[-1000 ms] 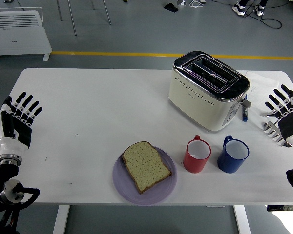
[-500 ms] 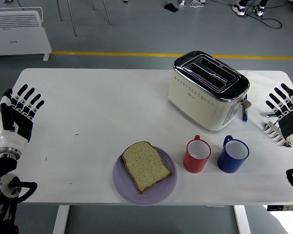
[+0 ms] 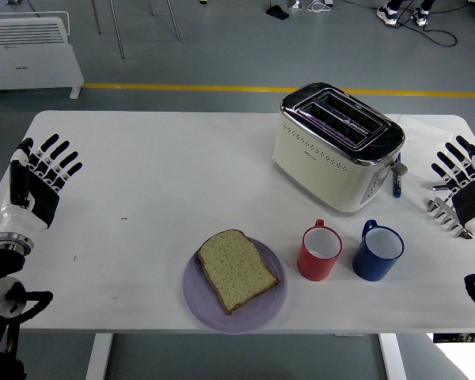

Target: Push plate across desktop,pick up the break from the machine,place the break in the plate

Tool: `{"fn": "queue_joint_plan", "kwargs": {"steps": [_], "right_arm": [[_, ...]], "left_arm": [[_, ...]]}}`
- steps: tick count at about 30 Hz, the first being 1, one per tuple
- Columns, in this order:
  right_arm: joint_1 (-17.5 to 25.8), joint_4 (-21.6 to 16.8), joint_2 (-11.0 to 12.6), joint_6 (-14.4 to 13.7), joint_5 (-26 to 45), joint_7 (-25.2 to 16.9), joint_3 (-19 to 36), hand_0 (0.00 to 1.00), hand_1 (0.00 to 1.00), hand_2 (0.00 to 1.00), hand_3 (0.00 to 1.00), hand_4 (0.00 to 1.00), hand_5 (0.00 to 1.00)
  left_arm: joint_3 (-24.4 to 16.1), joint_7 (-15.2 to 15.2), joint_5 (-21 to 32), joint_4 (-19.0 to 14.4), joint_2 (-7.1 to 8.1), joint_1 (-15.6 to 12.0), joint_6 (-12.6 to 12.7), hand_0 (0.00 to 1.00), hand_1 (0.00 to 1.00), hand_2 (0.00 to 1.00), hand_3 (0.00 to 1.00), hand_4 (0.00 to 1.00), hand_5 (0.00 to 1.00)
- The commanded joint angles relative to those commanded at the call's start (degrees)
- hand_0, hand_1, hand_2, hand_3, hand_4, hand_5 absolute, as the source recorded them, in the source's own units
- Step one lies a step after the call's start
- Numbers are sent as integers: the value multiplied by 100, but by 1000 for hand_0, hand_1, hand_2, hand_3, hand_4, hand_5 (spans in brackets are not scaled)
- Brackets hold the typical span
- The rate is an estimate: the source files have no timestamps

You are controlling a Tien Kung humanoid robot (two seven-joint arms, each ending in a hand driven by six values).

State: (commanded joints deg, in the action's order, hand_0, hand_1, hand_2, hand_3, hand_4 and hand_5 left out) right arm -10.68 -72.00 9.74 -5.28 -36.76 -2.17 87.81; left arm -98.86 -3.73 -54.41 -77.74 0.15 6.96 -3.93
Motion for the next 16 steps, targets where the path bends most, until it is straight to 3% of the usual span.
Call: {"fn": "queue_joint_plan", "kwargs": {"steps": [16], "right_arm": [[18,24,3,-26,22,18,6,819,781,782,770,491,541]], "left_arm": [[-65,-77,-807,-119,82,24,-133,773,805,857,831,584,998]]}}
